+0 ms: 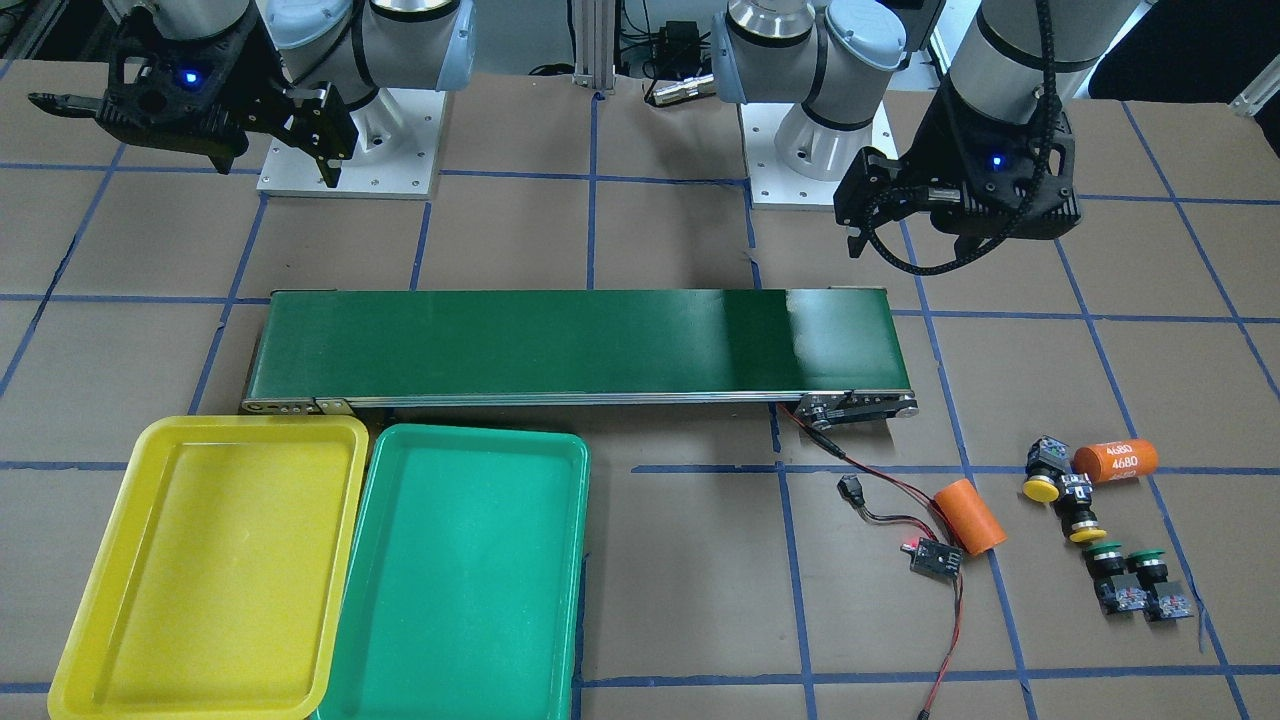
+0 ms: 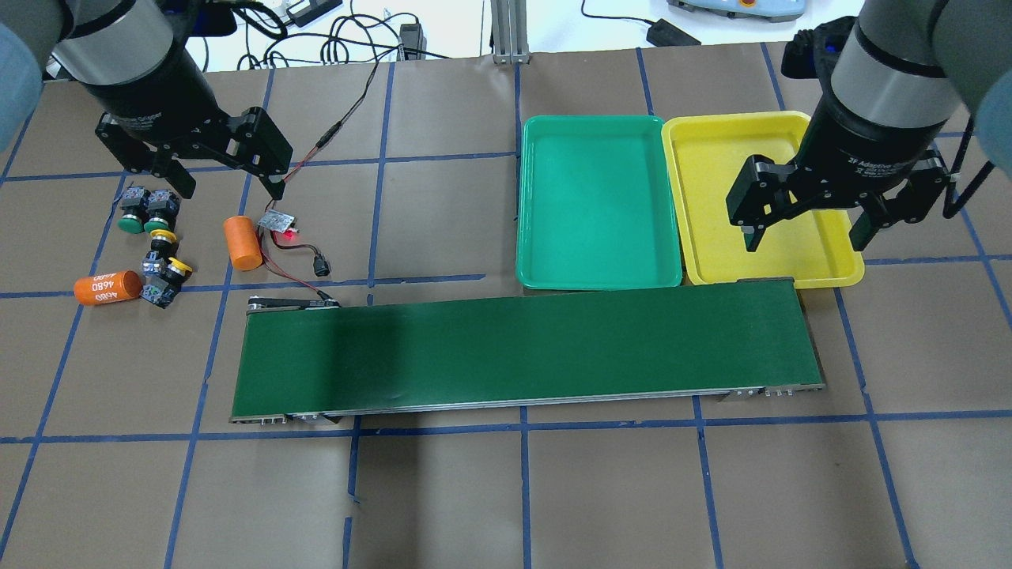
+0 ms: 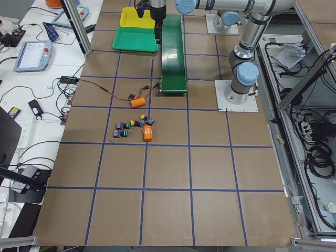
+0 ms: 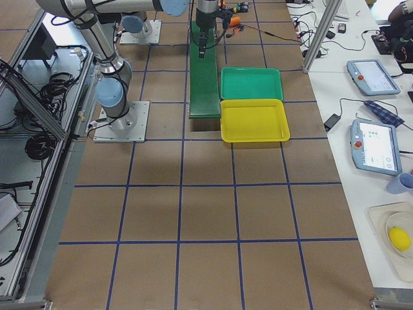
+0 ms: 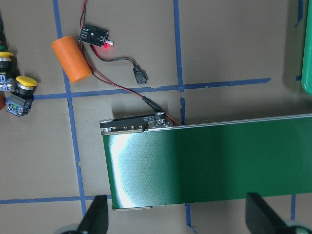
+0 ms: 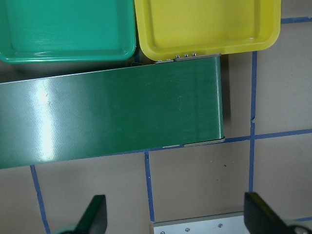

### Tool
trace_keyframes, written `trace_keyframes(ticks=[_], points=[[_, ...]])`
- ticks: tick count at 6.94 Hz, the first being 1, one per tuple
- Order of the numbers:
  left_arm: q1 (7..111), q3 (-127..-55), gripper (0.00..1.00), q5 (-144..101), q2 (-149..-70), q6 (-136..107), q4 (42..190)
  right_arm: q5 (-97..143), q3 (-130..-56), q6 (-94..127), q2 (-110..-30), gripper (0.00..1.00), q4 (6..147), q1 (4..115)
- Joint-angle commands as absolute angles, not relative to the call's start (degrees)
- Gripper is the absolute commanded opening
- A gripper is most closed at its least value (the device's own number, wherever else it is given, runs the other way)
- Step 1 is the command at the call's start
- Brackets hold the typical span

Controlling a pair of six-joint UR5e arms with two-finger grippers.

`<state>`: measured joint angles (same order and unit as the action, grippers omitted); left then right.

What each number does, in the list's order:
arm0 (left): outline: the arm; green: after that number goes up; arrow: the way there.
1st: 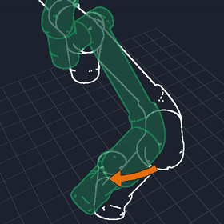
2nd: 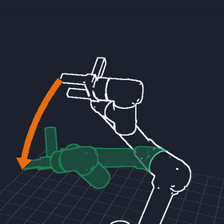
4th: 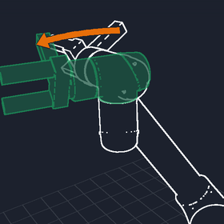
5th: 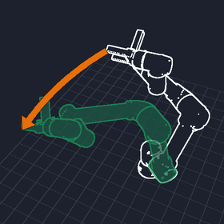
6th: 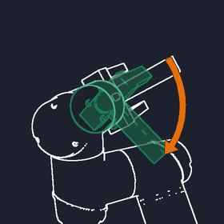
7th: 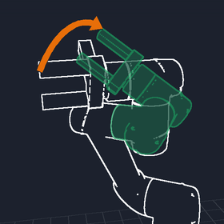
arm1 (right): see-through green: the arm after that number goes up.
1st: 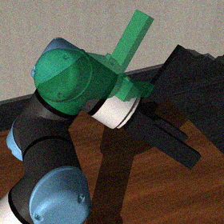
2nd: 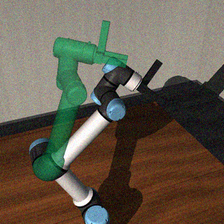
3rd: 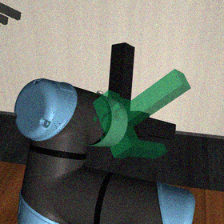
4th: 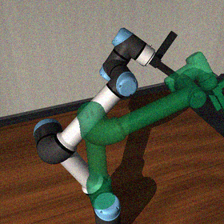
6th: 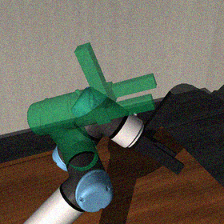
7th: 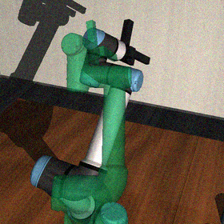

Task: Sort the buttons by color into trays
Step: 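Lower the left gripper toward the pile of buttons and orange cylinders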

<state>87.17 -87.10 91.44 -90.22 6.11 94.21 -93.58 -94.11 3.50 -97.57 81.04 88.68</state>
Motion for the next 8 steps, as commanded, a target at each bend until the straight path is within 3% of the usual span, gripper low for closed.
trace_keyframes(ticks=[1,8], points=[[87.2,-87.0,1.0,91.4,-90.6,6.2,94.0,-93.7,-94.2,3.5,-97.6,1.0,80.9,88.7],[86.1,-87.5,1.0,91.3,-94.6,6.8,93.3,-93.6,-94.2,3.5,-97.6,1.0,80.9,88.7]])
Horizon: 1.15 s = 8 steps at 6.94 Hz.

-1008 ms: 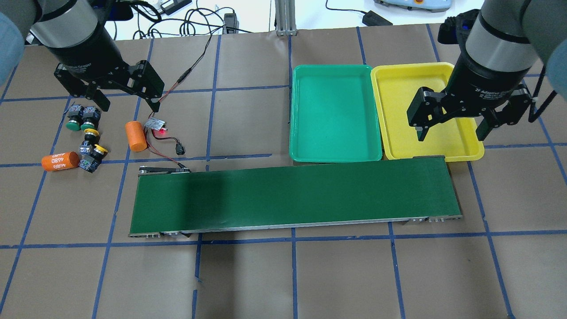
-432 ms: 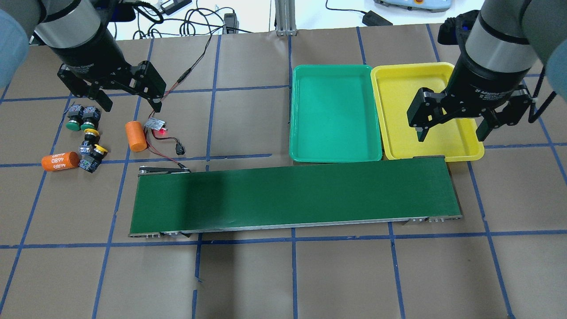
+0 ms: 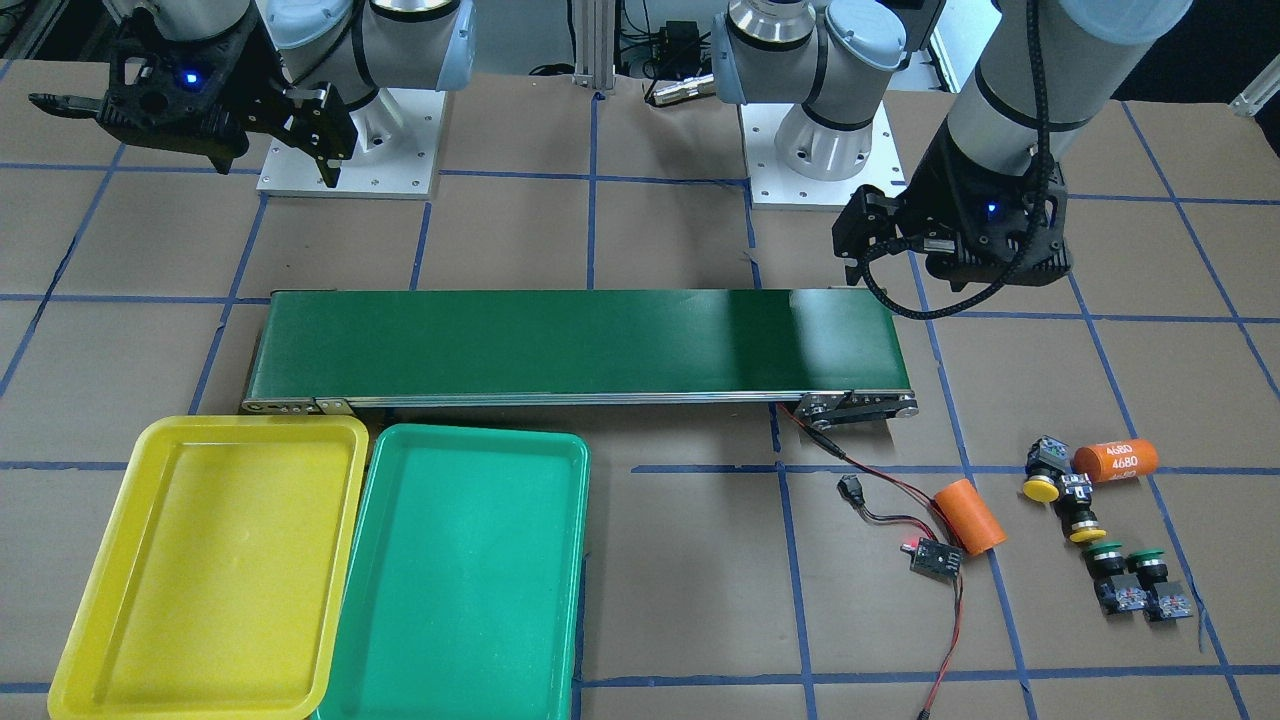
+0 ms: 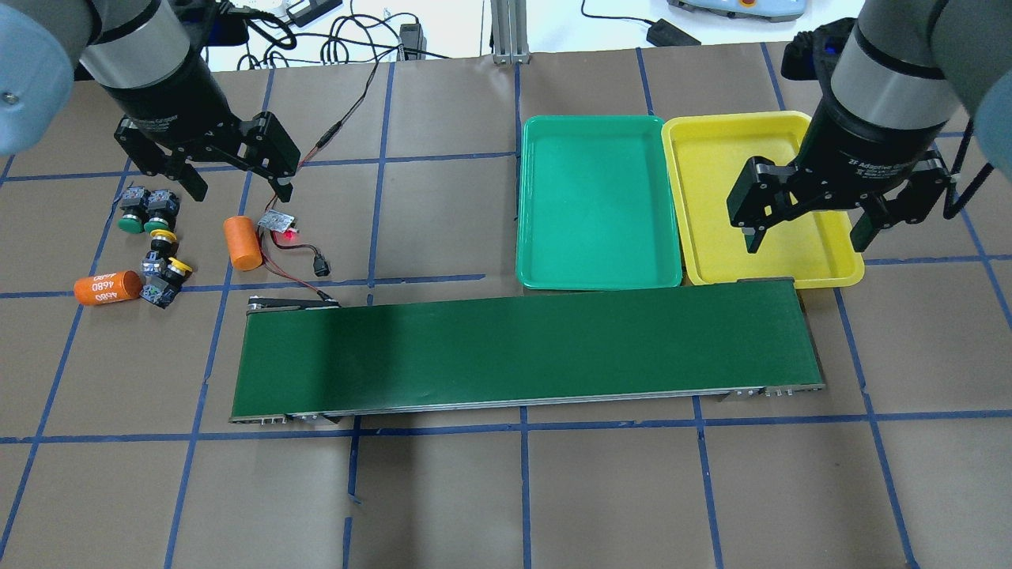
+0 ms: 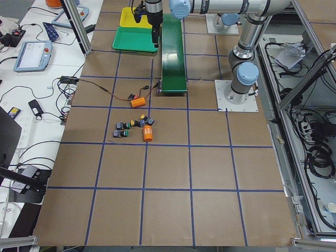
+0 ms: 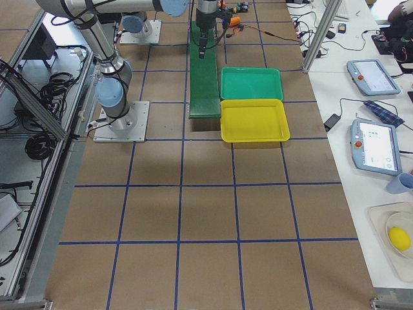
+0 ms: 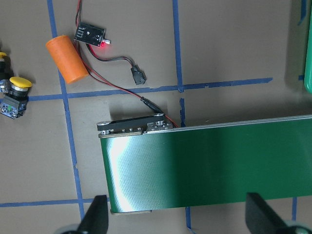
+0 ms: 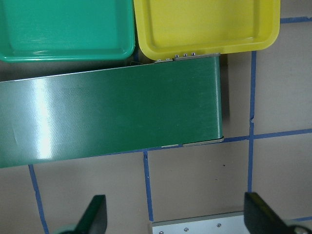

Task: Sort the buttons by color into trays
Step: 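Lower the left gripper toward the pile of buttons and orange cylinders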

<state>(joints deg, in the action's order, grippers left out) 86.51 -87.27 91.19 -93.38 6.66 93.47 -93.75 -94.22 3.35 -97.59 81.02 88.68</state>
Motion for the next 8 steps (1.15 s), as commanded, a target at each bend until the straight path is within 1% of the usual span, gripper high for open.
trace_keyframes(ticks=[1,2,4,5,8], points=[[83.9,-88.8,1.0,91.1,-96.3,7.6,89.4,-93.7,-94.2,3.5,-97.6,1.0,80.9,88.7],[80.9,-88.9,1.0,91.4,-98.9,11.0,85.7,-93.7,-94.2,3.5,-97.6,1.0,81.0,88.7],[76.4,-88.5,1.0,91.7,-104.5,9.2,79.6,-93.7,-94.1,3.5,-97.6,1.0,80.9,88.7],[73.9,-89.0,1.0,91.6,-106.5,8.3,79.5,-93.6,-94.1,3.5,-97.6,1.0,80.9,88.7],[71.5,-89.5,1.0,91.6,-115.2,3.9,70.2,-93.6,-94.1,3.3,-97.5,1.0,80.4,88.7]])
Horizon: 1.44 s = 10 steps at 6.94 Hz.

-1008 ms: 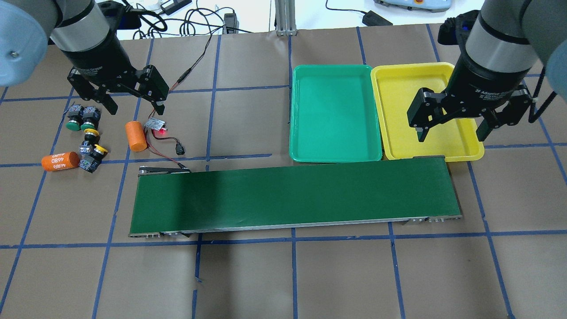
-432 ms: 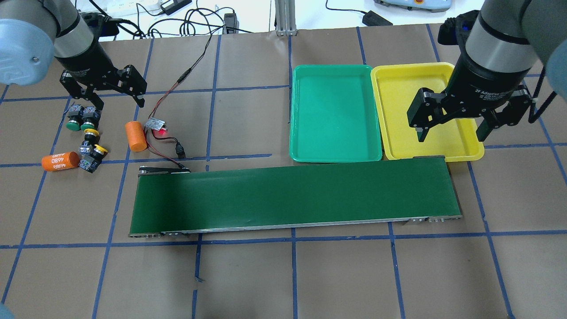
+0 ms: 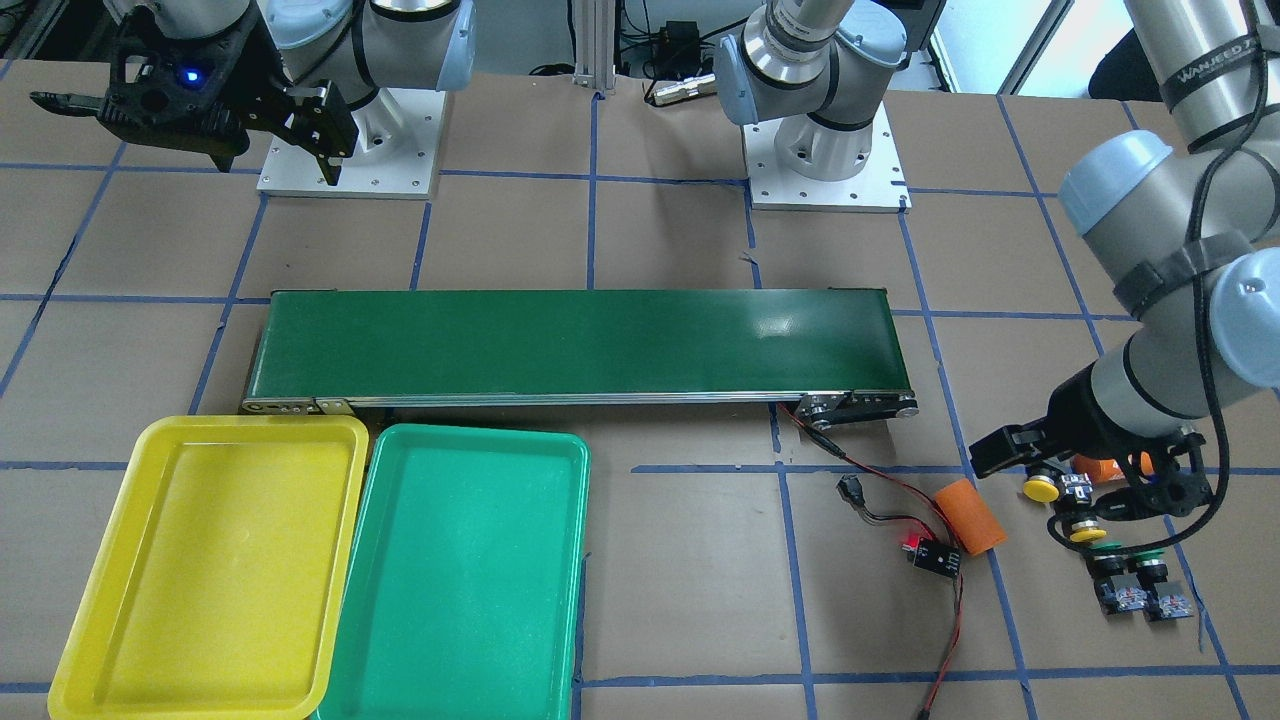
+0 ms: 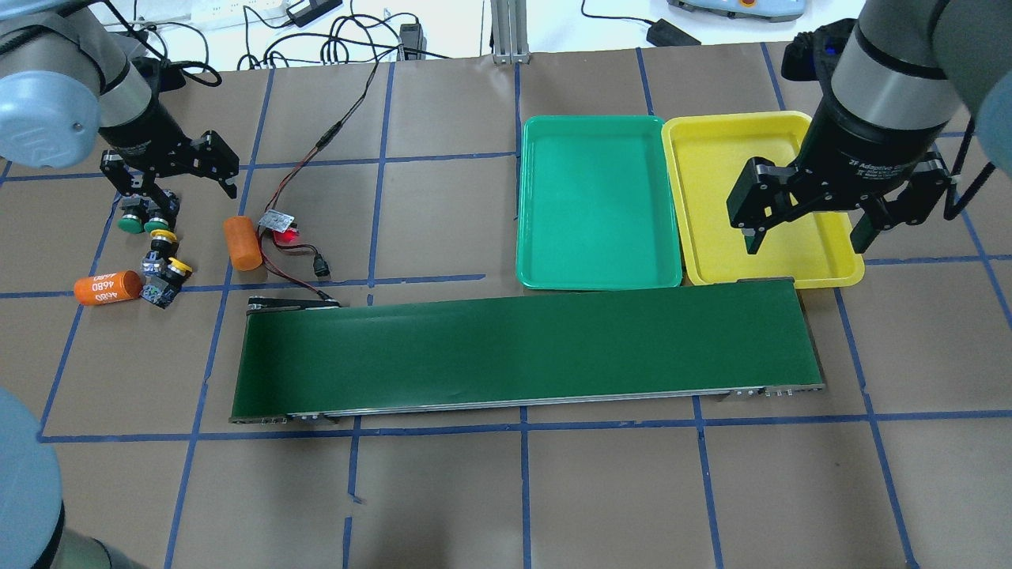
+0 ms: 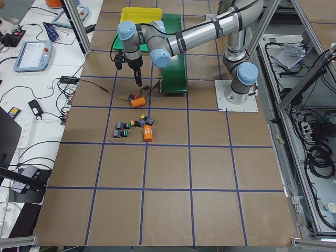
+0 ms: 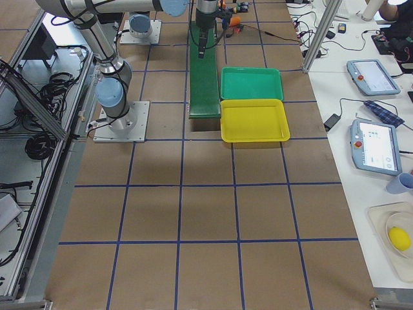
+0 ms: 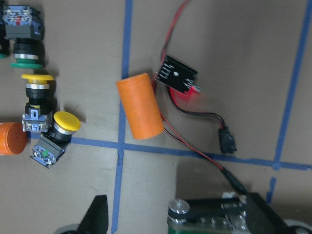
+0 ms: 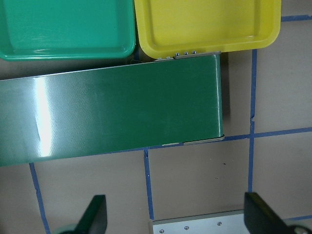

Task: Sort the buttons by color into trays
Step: 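Grasp the orange cylinder with the left gripper and lift it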

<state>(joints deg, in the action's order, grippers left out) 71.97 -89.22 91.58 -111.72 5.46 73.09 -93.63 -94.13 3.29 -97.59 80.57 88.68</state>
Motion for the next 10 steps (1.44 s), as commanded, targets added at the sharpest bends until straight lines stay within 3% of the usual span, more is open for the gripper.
trace_keyframes(ticks=[1,4,5,7,8,9,10], points=[[71.5,-89.8,1.0,91.6,-117.0,2.6,66.6,-93.8,-94.1,3.3,-97.6,1.0,80.7,88.7],[71.6,-96.2,1.0,91.7,-121.5,3.8,53.5,-93.8,-94.9,3.4,-97.2,1.0,80.2,88.7],[71.7,-97.3,0.85,91.8,-121.5,3.8,52.8,-92.9,-96.1,3.4,-97.2,1.0,80.3,88.7],[71.8,-97.2,0.11,92.2,-120.4,3.9,53.8,-92.7,-96.8,3.4,-97.6,1.0,81.0,88.7],[71.8,-96.9,0.1,92.1,-120.1,3.9,53.8,-92.5,-96.8,3.3,-97.8,1.0,81.0,88.7],[71.8,-97.3,0.0,91.7,-120.1,4.0,53.8,-92.5,-96.2,3.3,-97.7,1.0,81.5,88.7],[71.7,-96.9,0.0,91.8,-120.0,4.0,53.8,-92.5,-96.2,3.3,-97.6,1.0,82.7,88.7]])
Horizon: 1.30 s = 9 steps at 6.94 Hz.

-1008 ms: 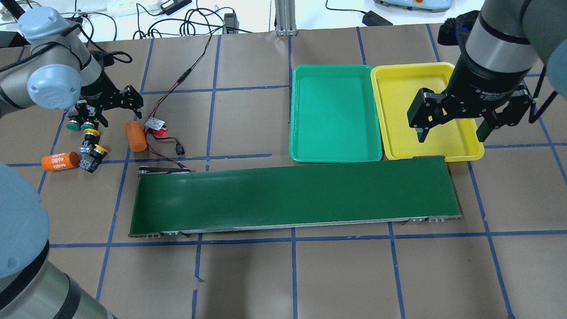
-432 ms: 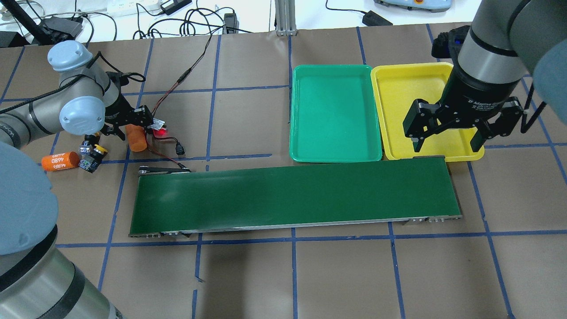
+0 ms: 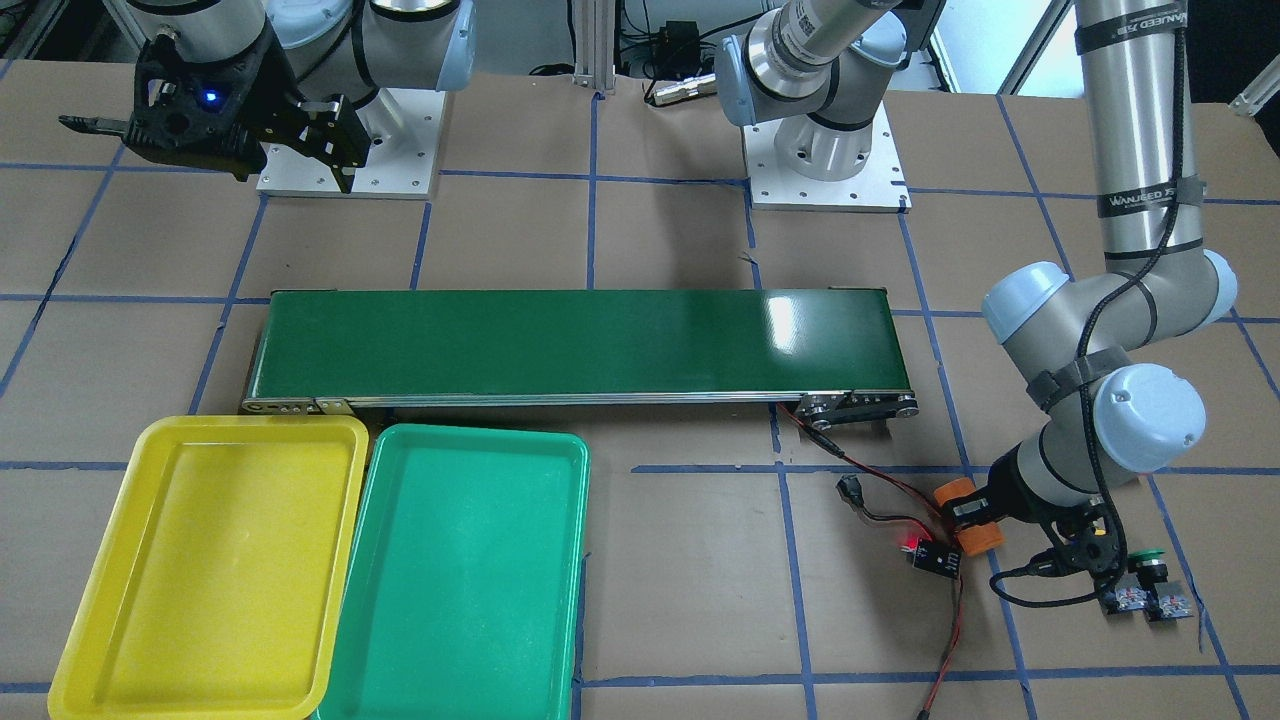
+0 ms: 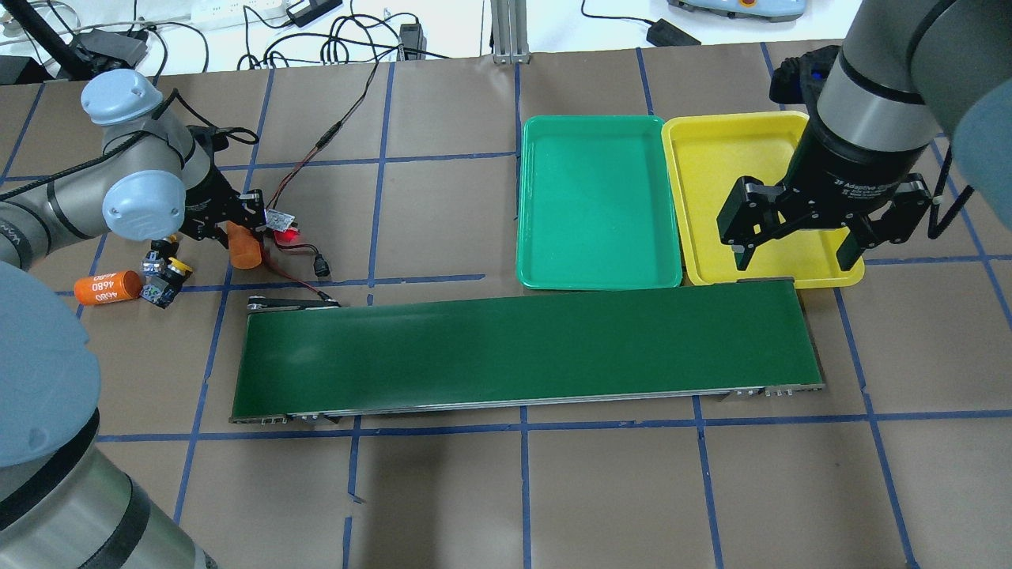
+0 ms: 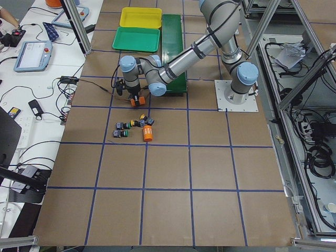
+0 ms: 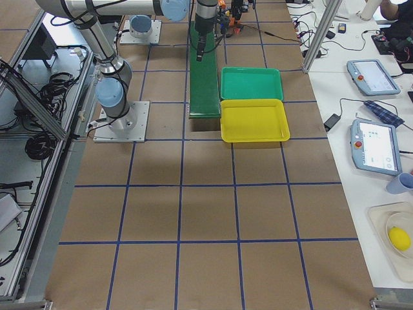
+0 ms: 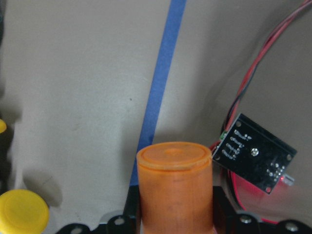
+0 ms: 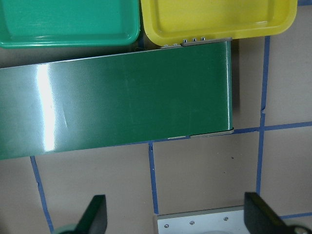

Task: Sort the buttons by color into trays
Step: 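Grasp the orange cylinder with the left gripper and lift it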

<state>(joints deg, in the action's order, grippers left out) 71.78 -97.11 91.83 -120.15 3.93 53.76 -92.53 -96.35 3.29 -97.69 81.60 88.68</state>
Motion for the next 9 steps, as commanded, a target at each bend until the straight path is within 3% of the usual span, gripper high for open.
trace_keyframes(ticks=[1,4,7,9], points=[[71.9,-97.3,0.0,91.8,-117.4,4.2,56.2,-92.5,-96.7,3.3,-97.6,1.0,83.4,88.7],[72.8,-102.7,0.0,91.7,-105.4,0.9,63.1,-92.5,-96.8,3.3,-97.6,1.0,83.4,88.7],[73.6,-113.9,0.0,91.3,-94.8,-23.1,65.6,-92.5,-96.9,3.3,-97.5,1.0,83.4,88.7],[78.2,-115.3,0.0,89.6,-90.1,-42.4,73.5,-92.7,-96.9,3.3,-97.4,1.0,83.4,88.7]])
